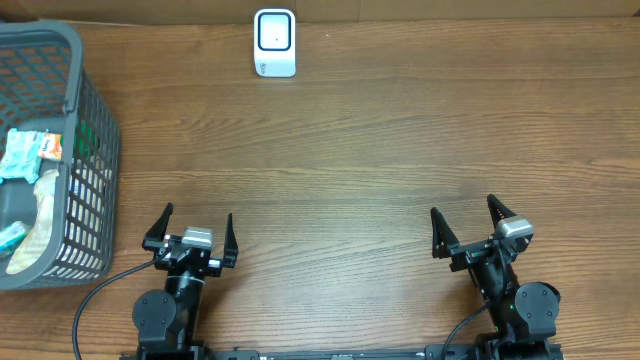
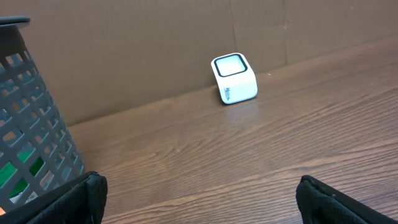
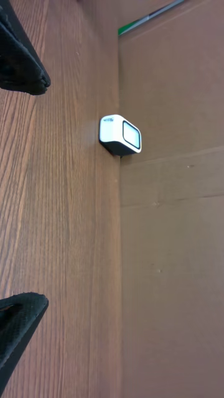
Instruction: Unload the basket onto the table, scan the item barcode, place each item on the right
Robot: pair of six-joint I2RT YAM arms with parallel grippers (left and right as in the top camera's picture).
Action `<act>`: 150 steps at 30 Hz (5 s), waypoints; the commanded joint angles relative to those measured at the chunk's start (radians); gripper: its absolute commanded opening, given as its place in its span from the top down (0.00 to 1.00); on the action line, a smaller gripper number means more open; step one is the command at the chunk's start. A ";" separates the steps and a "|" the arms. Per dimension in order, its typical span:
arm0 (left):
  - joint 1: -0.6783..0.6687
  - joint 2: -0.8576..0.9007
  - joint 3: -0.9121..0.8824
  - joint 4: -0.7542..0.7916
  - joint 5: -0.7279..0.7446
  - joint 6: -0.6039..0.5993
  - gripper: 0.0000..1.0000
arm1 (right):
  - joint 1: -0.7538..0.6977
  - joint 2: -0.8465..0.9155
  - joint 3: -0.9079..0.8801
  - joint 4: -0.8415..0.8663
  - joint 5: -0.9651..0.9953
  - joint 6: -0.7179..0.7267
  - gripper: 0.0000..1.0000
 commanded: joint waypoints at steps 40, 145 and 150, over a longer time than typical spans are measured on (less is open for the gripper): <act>-0.003 -0.011 -0.007 0.000 0.004 -0.011 0.00 | 0.000 -0.012 -0.011 0.003 0.010 0.000 0.00; 0.561 1.550 2.112 -1.207 0.058 -0.608 0.00 | 0.000 -0.011 -0.011 0.003 0.010 0.000 0.00; 0.716 1.675 2.103 -1.236 0.052 -0.621 0.00 | 0.000 -0.011 -0.011 0.003 0.010 0.000 0.00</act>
